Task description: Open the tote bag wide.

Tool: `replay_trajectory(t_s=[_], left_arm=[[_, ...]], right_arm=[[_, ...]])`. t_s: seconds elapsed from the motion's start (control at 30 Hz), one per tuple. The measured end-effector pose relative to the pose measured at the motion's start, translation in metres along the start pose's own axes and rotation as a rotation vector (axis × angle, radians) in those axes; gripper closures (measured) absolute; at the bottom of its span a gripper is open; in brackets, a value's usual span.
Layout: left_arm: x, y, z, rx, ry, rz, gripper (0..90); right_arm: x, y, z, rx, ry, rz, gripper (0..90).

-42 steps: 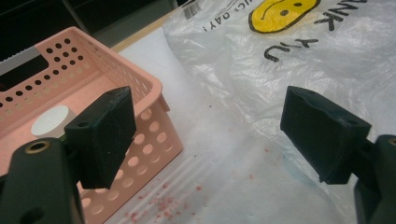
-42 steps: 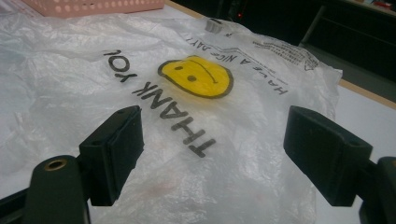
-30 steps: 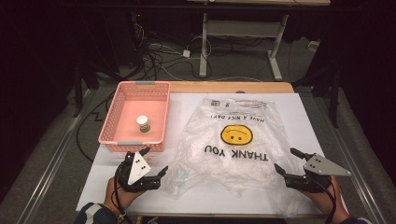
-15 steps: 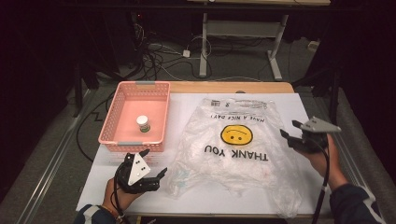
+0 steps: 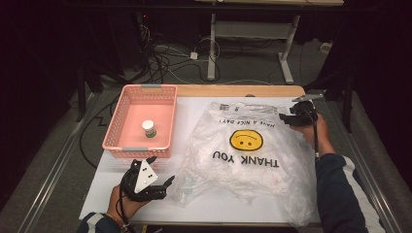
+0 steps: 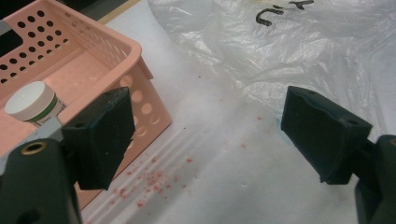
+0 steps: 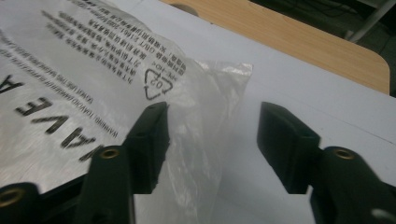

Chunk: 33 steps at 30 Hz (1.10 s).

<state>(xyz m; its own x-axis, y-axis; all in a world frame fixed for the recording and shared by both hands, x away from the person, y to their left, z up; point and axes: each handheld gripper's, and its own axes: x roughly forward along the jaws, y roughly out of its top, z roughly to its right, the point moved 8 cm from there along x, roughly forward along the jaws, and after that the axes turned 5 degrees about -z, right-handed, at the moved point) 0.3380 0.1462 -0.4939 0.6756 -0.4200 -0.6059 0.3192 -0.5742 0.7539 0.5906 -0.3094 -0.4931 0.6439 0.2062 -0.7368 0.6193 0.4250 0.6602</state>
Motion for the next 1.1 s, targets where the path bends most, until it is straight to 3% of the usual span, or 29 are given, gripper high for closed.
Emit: replay_trajectory(t_s=[0.07,0.17,0.23,0.3,0.33,0.37,0.5,0.6,0.7,0.8,0.87,1.03,1.07,1.1], left_arm=[[0.0,0.0,0.0,0.0,-0.004,0.0,16.9],[0.0,0.0,0.0,0.002,-0.006,0.001,17.0],[0.0,0.001,0.0,0.005,-0.007,0.002,17.1],[0.0,0.001,0.0,0.005,-0.008,0.003,17.2],[0.0,0.001,-0.001,0.005,-0.005,0.008,17.2],[-0.001,0.001,-0.002,0.002,-0.006,0.012,17.2],[-0.001,0.001,-0.005,-0.009,-0.001,0.013,17.3],[-0.002,0.001,-0.007,-0.014,0.008,0.019,17.2],[-0.004,0.001,-0.008,-0.013,0.017,0.022,17.3],[-0.005,0.0,-0.01,-0.013,0.025,0.021,17.3],[-0.005,-0.001,-0.012,-0.013,0.034,0.017,17.3],[-0.004,-0.003,-0.015,-0.021,0.046,0.01,17.3],[-0.004,-0.003,-0.015,-0.02,0.052,0.005,17.3],[-0.005,-0.002,-0.015,-0.019,0.055,0.005,17.3]], right_arm=[[0.008,0.001,-0.002,0.0,0.01,-0.026,60.9],[0.017,0.002,-0.003,-0.015,-0.008,-0.062,83.3],[0.018,0.003,-0.002,-0.02,-0.041,-0.068,90.0],[0.016,0.004,0.004,-0.003,-0.082,-0.058,90.0],[0.013,0.003,0.012,0.005,-0.133,-0.055,90.0],[0.011,0.003,0.017,0.02,-0.154,-0.047,90.0],[-0.005,-0.004,0.051,0.12,-0.295,-0.015,90.0],[-0.012,-0.018,0.068,0.198,-0.313,-0.032,90.0],[-0.015,-0.034,0.074,0.254,-0.276,-0.081,90.0],[-0.02,-0.044,0.071,0.273,-0.209,-0.106,90.0],[-0.027,-0.049,0.069,0.207,-0.219,-0.113,90.0],[-0.044,-0.058,0.056,0.187,-0.149,-0.096,90.0],[-0.048,-0.059,0.051,0.169,-0.137,-0.074,90.0],[-0.056,-0.063,0.036,0.109,-0.119,-0.074,90.0]])
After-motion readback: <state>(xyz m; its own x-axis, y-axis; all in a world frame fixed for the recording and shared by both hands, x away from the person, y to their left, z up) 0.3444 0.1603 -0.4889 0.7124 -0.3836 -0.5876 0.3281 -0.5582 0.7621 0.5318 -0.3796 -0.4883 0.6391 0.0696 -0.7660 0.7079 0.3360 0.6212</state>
